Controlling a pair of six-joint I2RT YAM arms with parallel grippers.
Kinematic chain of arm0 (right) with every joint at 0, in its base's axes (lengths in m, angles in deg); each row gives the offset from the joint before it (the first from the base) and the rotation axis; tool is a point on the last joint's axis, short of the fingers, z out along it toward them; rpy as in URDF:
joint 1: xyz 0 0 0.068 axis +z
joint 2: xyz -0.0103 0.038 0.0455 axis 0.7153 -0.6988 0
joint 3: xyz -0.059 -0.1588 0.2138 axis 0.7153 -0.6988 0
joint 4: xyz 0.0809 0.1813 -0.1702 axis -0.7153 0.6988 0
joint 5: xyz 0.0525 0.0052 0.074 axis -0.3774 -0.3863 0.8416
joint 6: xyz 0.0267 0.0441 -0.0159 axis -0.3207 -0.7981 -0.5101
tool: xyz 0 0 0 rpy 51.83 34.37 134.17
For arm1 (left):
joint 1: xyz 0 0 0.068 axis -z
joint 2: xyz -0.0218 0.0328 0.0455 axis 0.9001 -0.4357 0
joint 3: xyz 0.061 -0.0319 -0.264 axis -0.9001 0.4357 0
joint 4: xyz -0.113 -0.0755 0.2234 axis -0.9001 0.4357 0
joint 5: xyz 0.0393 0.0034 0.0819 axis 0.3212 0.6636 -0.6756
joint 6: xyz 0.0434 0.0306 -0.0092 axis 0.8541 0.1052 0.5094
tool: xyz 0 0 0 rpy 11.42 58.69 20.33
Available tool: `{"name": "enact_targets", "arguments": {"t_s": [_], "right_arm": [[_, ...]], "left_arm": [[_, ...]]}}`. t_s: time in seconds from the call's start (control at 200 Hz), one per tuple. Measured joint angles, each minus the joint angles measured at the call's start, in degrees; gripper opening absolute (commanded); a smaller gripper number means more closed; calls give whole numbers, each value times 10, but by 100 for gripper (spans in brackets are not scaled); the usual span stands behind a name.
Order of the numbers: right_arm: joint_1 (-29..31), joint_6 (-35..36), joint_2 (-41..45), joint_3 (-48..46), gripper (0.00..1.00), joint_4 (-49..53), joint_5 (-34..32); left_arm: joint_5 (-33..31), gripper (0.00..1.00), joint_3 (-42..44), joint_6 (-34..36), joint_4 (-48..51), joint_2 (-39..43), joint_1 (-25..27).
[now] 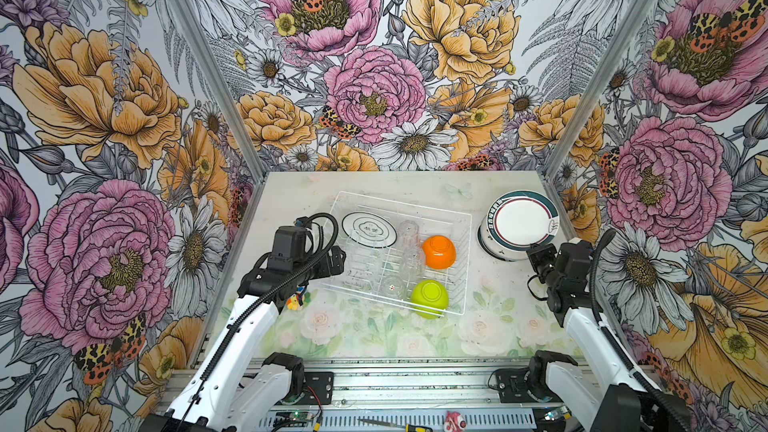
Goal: Unload the mixed dishes from the dish rack
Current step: 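Carry the green-and-red rimmed plate out of the rack toward the watermelon plate, then lower the green-and-red rimmed plate onto the watermelon plate stack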
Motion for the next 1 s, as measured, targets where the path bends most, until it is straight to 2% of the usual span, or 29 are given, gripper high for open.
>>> {"name": "enact_targets", "arguments": {"t_s": [0.365, 1.001], "right_arm": [[-39, -7, -84, 0, 0, 1, 56], [-49, 24, -191, 13, 0, -51, 57]], "left_arm": [[2, 99, 0, 0, 0, 1, 0], [2, 99, 0, 0, 0, 3, 0]]}}
